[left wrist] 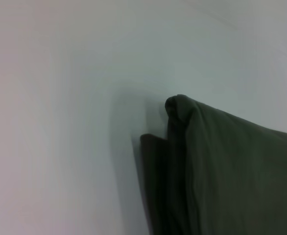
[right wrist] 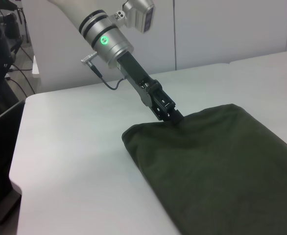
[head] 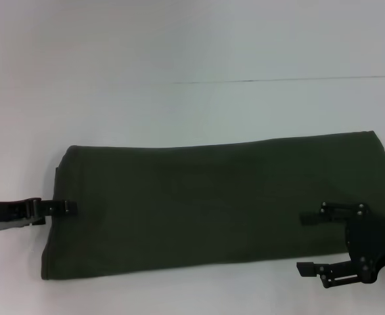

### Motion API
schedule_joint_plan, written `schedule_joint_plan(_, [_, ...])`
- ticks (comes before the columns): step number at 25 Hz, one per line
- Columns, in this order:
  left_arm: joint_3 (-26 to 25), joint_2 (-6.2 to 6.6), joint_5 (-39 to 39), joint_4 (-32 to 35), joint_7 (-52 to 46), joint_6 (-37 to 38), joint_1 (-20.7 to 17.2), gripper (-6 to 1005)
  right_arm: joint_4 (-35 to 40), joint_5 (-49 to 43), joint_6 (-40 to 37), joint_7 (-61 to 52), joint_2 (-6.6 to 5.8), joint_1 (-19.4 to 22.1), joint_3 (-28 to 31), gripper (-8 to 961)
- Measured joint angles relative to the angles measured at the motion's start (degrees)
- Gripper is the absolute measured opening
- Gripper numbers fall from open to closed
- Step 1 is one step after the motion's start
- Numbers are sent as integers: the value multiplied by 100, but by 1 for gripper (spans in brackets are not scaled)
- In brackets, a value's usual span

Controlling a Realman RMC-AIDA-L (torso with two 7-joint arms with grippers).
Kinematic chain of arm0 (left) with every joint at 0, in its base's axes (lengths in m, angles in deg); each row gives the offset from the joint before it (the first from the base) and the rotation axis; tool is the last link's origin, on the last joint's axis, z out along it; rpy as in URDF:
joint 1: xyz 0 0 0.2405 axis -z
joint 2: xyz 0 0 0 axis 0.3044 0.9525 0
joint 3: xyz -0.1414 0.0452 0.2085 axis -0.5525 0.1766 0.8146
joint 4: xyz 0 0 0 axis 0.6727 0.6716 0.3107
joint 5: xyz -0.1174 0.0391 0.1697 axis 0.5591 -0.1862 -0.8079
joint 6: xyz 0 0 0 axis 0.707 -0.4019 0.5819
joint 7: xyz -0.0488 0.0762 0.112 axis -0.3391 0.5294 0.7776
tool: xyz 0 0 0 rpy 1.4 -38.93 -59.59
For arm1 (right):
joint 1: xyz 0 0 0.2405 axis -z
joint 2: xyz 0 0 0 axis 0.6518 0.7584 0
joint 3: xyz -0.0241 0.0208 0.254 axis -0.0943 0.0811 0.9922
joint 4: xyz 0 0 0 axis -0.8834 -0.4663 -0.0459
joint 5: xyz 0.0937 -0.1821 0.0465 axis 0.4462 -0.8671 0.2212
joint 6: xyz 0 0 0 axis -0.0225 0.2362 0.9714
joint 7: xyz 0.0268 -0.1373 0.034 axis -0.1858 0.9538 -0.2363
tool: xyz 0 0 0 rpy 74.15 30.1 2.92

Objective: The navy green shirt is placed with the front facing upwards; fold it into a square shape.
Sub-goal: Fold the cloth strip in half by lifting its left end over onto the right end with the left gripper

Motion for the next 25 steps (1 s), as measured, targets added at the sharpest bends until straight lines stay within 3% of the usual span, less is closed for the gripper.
schedule_joint_plan(25, [148,-9,44,-352,58,13,245,885,-20,-14,178,0,0,-10,0,912])
